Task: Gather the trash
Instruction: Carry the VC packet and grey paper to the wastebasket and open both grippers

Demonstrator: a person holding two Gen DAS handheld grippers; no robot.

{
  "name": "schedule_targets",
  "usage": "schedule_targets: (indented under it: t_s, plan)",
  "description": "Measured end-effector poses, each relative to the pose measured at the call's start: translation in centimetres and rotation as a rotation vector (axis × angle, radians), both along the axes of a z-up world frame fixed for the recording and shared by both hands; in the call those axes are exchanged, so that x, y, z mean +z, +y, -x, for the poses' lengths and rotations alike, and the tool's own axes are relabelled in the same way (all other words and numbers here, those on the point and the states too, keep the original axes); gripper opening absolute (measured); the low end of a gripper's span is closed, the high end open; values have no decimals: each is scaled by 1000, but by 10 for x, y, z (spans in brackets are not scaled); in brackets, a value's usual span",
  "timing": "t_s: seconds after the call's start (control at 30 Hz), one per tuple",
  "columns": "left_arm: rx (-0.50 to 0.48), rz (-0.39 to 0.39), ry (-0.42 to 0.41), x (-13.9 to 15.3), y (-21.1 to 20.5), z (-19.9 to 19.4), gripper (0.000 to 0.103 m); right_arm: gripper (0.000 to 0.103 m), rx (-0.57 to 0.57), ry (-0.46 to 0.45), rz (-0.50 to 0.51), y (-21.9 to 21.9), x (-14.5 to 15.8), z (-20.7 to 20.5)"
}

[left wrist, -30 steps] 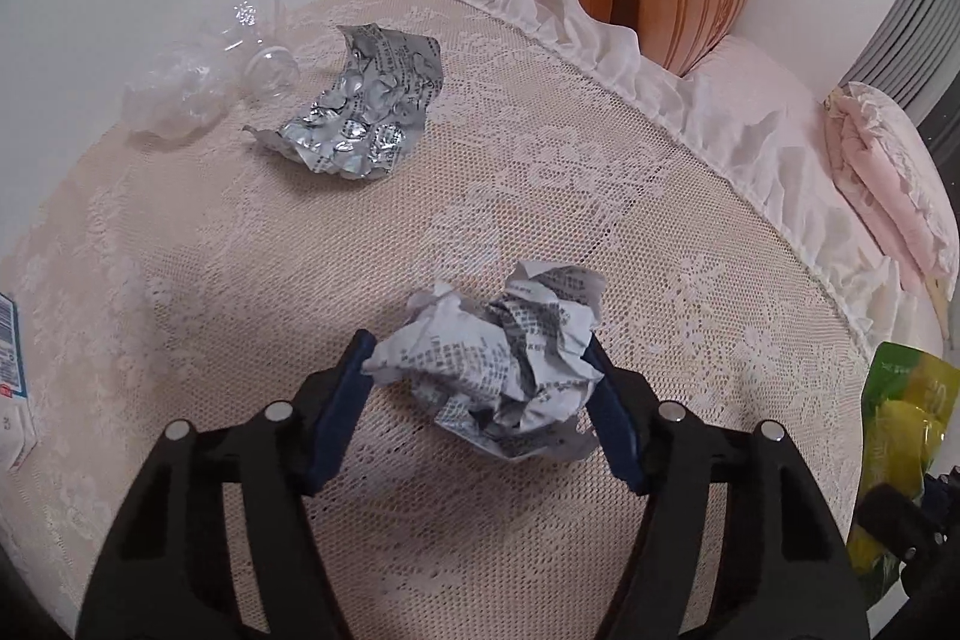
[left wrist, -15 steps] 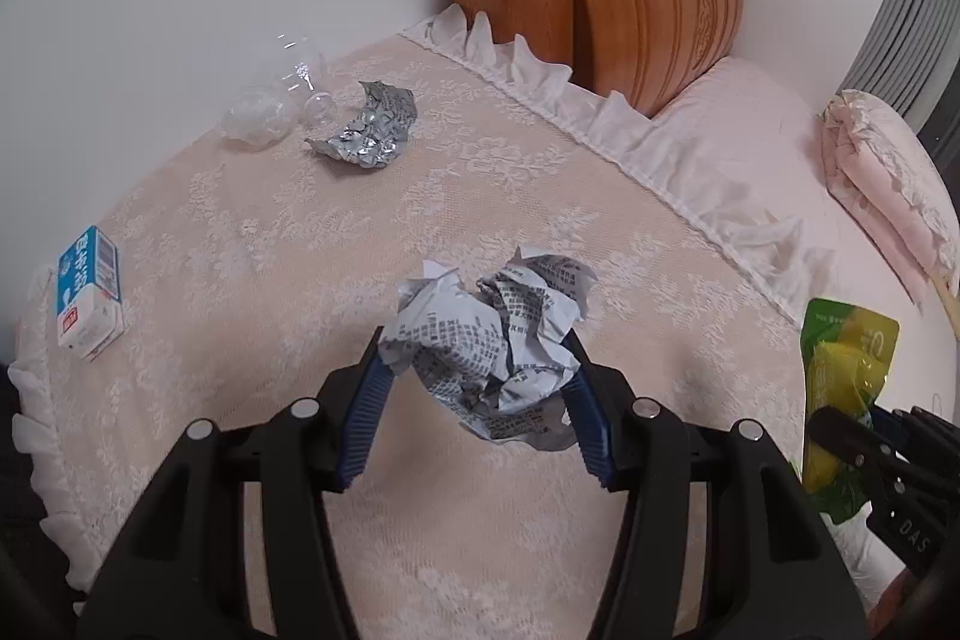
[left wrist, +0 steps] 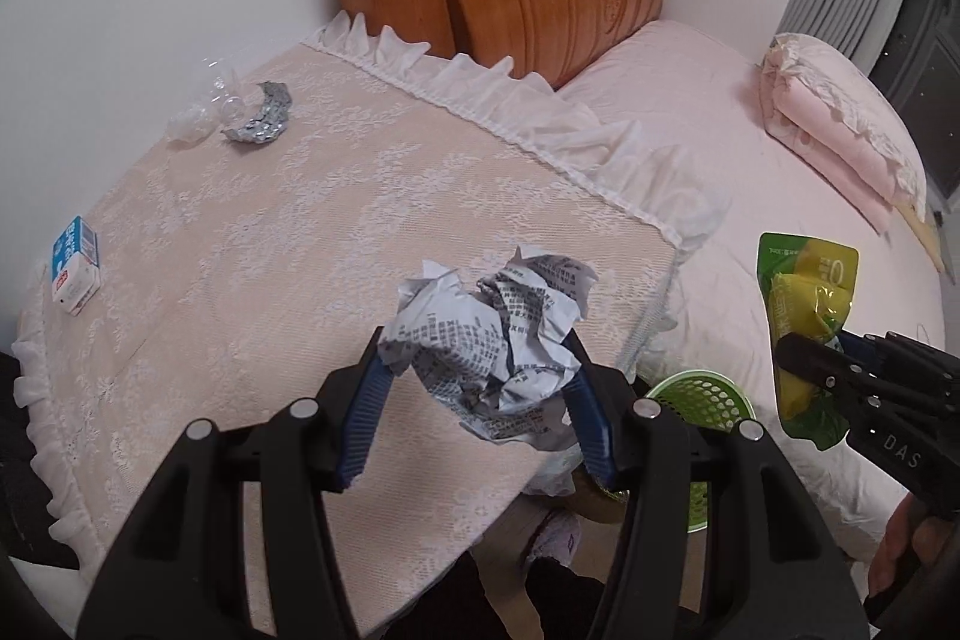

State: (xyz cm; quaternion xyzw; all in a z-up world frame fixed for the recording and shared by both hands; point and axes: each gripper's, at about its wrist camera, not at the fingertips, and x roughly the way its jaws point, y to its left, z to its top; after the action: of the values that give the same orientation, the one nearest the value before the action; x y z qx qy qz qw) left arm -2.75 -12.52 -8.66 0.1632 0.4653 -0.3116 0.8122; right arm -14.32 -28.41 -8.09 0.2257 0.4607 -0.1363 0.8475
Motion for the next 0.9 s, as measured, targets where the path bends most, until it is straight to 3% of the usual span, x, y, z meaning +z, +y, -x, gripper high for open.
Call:
schedule_targets:
  t_s: [0.27,0.53,0.63,0.7,0.9]
  plan:
    - [-209,-9,53,-17,-71,70,54,29,-130,23,-10,-40,-11,76]
    - [-473,-30,210,-72,-162,148,55,29,-297,104,-19,-90,-40,166]
    - [-503,-67,214,-84,-180,168,65,29,-331,116,-34,-103,-51,191]
    - [-503,-84,195,-86,-185,177,80,29,-346,119,-46,-109,-58,204]
    - [-514,-59,109,-64,-183,189,95,29,-350,116,-73,-120,-73,220]
